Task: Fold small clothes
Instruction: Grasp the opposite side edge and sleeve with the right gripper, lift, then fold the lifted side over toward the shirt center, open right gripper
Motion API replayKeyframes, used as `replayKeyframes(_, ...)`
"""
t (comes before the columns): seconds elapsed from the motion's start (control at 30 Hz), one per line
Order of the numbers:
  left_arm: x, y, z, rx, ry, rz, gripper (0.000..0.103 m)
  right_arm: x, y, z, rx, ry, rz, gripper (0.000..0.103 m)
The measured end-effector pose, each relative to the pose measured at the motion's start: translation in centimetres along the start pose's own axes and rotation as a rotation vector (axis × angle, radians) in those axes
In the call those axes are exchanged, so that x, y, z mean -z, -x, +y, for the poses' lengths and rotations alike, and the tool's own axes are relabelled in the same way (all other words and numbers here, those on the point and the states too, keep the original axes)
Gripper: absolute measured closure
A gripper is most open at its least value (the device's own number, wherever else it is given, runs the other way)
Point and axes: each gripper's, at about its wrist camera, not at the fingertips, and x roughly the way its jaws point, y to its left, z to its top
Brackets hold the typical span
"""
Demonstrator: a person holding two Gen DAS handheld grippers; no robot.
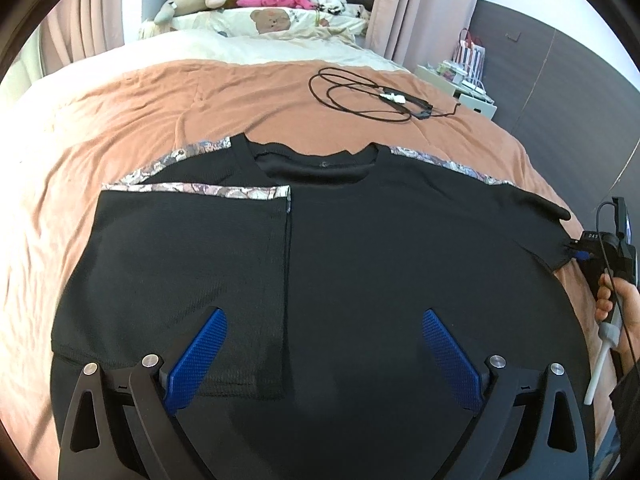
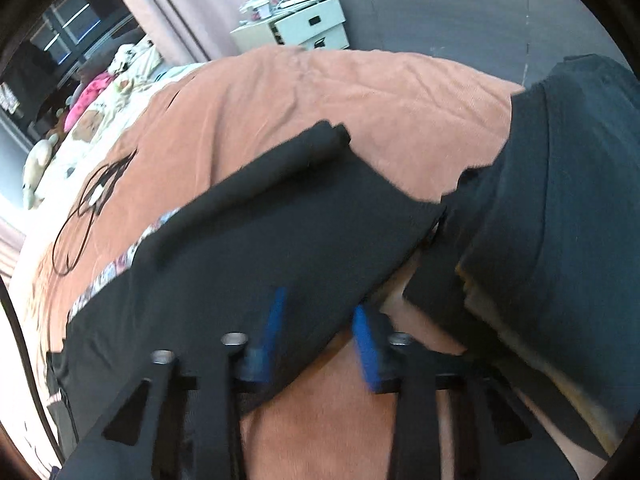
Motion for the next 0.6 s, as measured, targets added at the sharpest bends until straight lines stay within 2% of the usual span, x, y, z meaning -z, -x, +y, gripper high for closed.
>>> replayKeyframes(0.03,0.0,0.1,0.0,0.004,-0.002,-0.006,0.004,-0.1,0.3,0.1,-0.003,-0.013,-0.009,0.096)
replayKeyframes(0.13,-0.3,0.2,0.1,-0.002,-0.017,-0.01,0.004,-0.5,1.7,1.2,-0.044,-0.001,-0.06,0.101)
replayKeyframes(0.23,-0.6,0.2,0.3,0.001,-0.009,-0.014,0.004,-0.9,3.6,3.7,-0.057,0.103,-0.117,0.102)
replayKeyframes(0.37,-1.0,0.7,0.6,0.007,0.003,-0.022,0.004,-1.1,5.9,6.9,-0.125,0.188,-0.166,0.102)
replayKeyframes(0.6,-1.4,1.5,1.8,-0.005,0.016,-0.033,0.004,0.4,8.3,13.1,-0.269,0.352,-0.192,0.102)
